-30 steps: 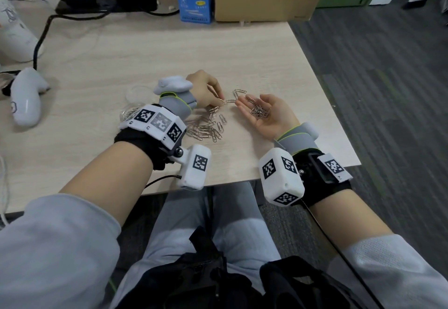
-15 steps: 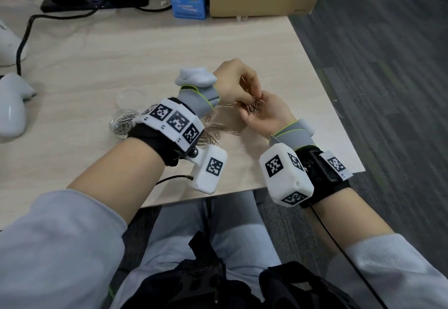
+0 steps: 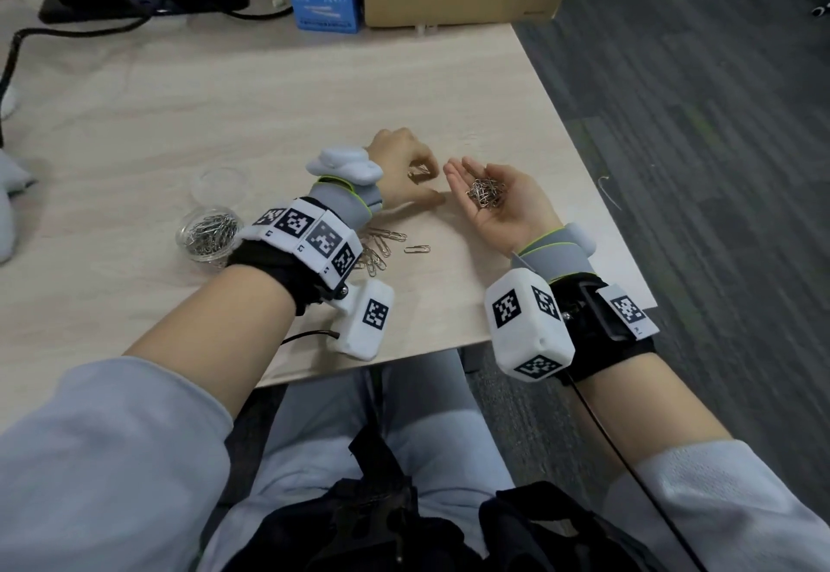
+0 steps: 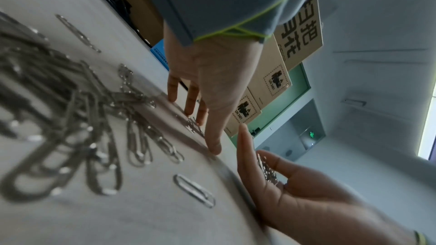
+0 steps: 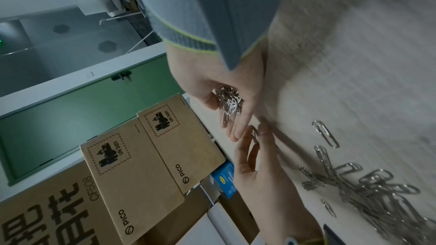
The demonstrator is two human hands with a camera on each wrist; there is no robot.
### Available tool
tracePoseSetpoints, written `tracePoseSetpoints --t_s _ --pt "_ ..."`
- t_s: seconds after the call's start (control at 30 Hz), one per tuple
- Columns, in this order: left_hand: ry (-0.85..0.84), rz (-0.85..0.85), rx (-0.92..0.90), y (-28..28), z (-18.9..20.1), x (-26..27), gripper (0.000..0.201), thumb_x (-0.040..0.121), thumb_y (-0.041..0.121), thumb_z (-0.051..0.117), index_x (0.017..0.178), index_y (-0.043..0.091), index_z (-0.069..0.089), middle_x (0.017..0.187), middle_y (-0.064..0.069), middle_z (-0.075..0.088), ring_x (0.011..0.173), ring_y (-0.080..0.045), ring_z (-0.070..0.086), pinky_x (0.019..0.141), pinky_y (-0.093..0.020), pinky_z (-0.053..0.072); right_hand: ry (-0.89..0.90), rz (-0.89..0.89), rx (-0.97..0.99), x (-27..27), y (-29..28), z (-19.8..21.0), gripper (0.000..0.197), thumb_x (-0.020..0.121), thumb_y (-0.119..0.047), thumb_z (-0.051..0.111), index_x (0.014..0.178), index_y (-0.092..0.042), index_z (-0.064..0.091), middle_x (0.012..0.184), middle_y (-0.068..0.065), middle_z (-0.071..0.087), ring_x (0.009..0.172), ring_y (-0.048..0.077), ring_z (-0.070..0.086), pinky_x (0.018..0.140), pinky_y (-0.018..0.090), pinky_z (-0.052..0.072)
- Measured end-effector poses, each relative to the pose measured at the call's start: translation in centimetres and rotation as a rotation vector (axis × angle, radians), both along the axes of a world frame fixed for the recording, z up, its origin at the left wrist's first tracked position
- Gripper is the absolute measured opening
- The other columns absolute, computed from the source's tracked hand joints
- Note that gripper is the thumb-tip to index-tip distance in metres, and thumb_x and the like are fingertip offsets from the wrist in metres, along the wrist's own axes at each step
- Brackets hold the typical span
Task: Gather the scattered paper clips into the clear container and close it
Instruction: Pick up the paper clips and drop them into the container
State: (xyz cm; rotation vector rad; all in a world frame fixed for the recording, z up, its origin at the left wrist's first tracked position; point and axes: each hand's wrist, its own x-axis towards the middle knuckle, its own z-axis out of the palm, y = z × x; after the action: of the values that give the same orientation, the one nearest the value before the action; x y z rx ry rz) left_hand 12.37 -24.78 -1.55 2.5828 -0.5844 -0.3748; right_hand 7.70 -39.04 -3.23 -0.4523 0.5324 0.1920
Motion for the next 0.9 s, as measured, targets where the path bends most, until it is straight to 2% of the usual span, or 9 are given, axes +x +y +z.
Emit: tracePoseSetpoints --t_s 0.07,0.13,0.3,0.4,0.5,0.63,0.7,0.8,0.9 --pt "-0.024 0.009 -0.007 0.0 -0.2 -0.3 0.044 0.063 0.045 0.073 0.094 0.012 0.072 0.097 -0.012 0.063 0.092 -0.027 0.06 0.082 -0.03 0.044 -0.005 0.007 -0.007 -0.2 0.2 -0.1 0.032 0.099 -0.009 0.03 0.087 0.007 0.055 0.066 0.023 0.068 0.067 0.032 0.067 0.055 0.034 0.058" --pt "-0.051 0.021 -0.009 0.5 -0.3 -0.6 0.025 0.072 0.027 0.074 0.091 0.01 0.072 0.098 -0.013 0.064 0.091 -0.027 0.061 0.078 -0.03 0.045 -0.01 0.018 -0.015 -0.4 0.6 -0.2 0.031 0.098 -0.01 0.03 0.087 0.006 0.055 0.066 0.022 0.069 0.06 0.031 0.069 0.056 0.033 0.058" --pt "-0.069 0.028 -0.002 3.1 -1.0 -1.8 0.01 0.075 0.015 0.068 0.083 0.011 0.072 0.093 -0.006 0.064 0.086 -0.021 0.059 0.079 -0.031 0.047 -0.01 0.029 -0.017 -1.1 1.4 -0.3 0.032 0.099 -0.01 0.03 0.086 0.005 0.055 0.065 0.021 0.069 0.056 0.03 0.07 0.057 0.033 0.058" --pt "-0.07 0.019 0.008 4.9 -1.0 -2.8 0.009 0.076 0.016 0.068 0.084 0.011 0.072 0.088 -0.002 0.061 0.085 -0.02 0.059 0.079 -0.032 0.048 -0.013 0.039 -0.027 -1.7 2.2 -0.3 0.032 0.098 -0.009 0.03 0.086 0.005 0.055 0.065 0.02 0.07 0.056 0.03 0.07 0.057 0.032 0.058" --pt "-0.073 0.006 0.0 6.4 -0.7 -3.9 0.017 0.078 0.024 0.07 0.089 0.011 0.072 0.096 -0.009 0.065 0.095 -0.026 0.059 0.083 -0.036 0.047 -0.008 0.053 -0.029 -2.2 3.1 -0.1 0.032 0.098 -0.009 0.03 0.086 0.006 0.055 0.065 0.02 0.069 0.073 0.031 0.066 0.057 0.032 0.058" --pt "-0.063 0.03 0.087 8.2 -0.2 -5.0 0.055 0.06 0.047 0.081 0.109 0.028 0.064 0.12 -0.003 0.054 0.119 -0.025 0.042 0.097 -0.043 0.04 0.005 0.077 -0.037 -2.7 4.1 0.0 0.032 0.098 -0.009 0.03 0.086 0.006 0.056 0.064 0.02 0.069 0.078 0.029 0.062 0.055 0.032 0.058" --pt "-0.044 0.04 0.151 8.6 -0.3 -5.4 0.069 0.053 0.049 0.084 0.115 0.03 0.059 0.126 -0.002 0.048 0.122 -0.027 0.036 0.1 -0.044 0.037 0.003 0.083 -0.044 -2.9 4.5 0.0 0.031 0.098 -0.008 0.03 0.086 0.006 0.055 0.063 0.02 0.069 0.079 0.029 0.061 0.055 0.032 0.058" --pt "-0.025 0.047 0.07 8.7 -0.9 -5.5 0.062 0.057 0.04 0.084 0.113 0.024 0.061 0.124 -0.008 0.046 0.118 -0.03 0.039 0.1 -0.038 0.036 0.004 0.082 -0.053 -3.2 4.6 0.1 0.031 0.098 -0.008 0.03 0.086 0.007 0.055 0.062 0.02 0.069 0.081 0.029 0.06 0.056 0.032 0.058" --pt "-0.023 0.082 -0.021 8.2 -1.2 -5.6 0.044 0.064 0.03 0.082 0.104 0.019 0.066 0.108 -0.008 0.049 0.101 -0.025 0.052 0.092 -0.033 0.043 0.006 0.075 -0.057 -3.4 4.7 0.1 0.032 0.099 -0.008 0.03 0.086 0.007 0.055 0.064 0.021 0.068 0.081 0.03 0.06 0.056 0.032 0.058"
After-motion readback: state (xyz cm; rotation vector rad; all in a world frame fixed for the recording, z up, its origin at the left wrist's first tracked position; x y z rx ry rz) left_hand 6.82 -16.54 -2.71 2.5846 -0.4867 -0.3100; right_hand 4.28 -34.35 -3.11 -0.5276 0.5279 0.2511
